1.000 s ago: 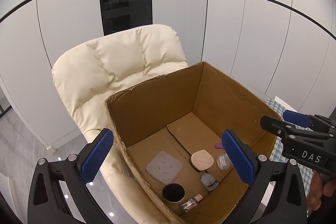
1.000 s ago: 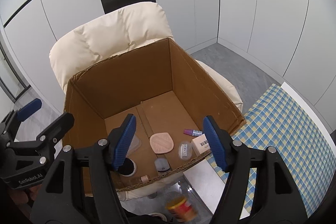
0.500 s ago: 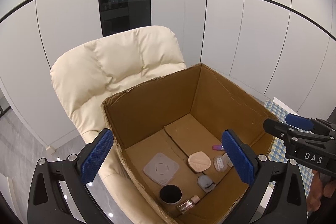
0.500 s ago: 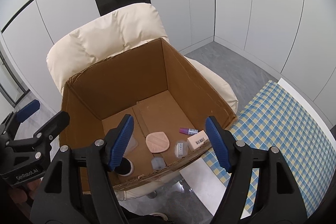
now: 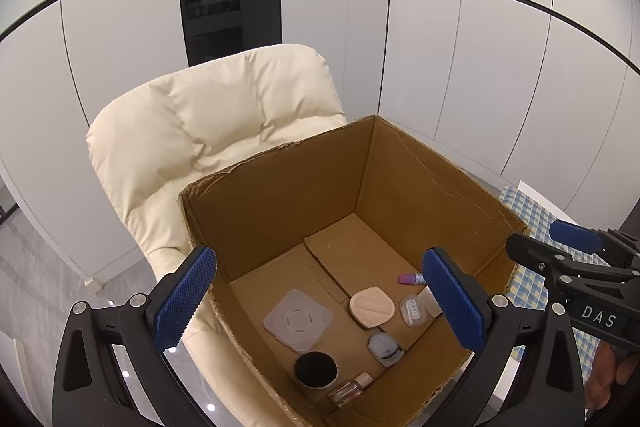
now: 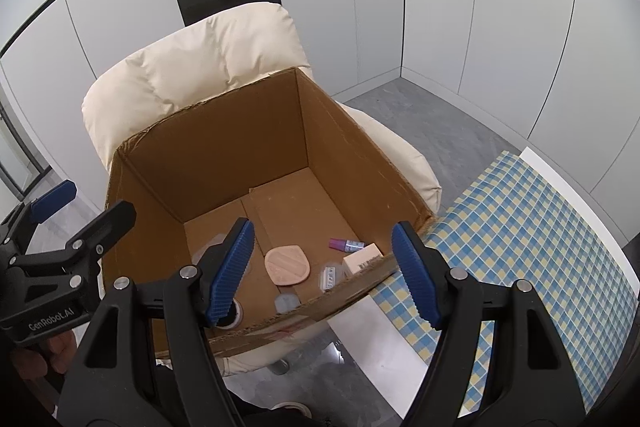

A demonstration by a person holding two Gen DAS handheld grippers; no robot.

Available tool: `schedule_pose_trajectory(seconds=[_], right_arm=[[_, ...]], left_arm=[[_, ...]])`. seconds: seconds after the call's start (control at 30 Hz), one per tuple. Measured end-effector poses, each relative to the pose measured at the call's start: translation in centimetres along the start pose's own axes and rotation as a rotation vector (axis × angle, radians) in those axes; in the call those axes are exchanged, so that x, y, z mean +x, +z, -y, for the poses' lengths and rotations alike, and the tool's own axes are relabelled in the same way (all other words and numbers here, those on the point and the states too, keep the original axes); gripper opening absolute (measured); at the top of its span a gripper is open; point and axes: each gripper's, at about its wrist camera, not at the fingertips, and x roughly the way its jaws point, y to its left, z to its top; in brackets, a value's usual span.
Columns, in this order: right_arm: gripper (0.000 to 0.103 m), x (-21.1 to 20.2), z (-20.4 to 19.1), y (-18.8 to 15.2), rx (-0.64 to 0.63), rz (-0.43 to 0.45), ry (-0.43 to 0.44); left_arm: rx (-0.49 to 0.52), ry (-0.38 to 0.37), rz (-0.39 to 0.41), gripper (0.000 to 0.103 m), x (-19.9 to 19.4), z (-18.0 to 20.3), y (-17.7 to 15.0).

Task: Organize objects
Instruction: 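Withdraw both open tools from above the cardboard box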

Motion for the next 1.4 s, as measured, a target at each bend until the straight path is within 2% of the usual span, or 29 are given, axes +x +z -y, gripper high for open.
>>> schedule_pose_trajectory(seconds=[0.57, 1.13, 1.4], right_arm=[[0.082, -1.8, 4.4, -1.0, 0.057, 0.012, -0.057], [0.103, -4.2, 10.0, -2.5, 0.146, 0.033, -0.146], [0.103, -5.7, 12.8, -3.6, 0.188, 0.031, -0.183]], left_arm=[[0.048, -0.03, -0.005, 0.103, 0.3, 4.5, 0.3], [0.119, -0.086, -0.011, 0.103, 0.4, 10.1, 0.2], [0.154, -0.107, -0.015, 0.103, 0.2, 13.1, 0.2]])
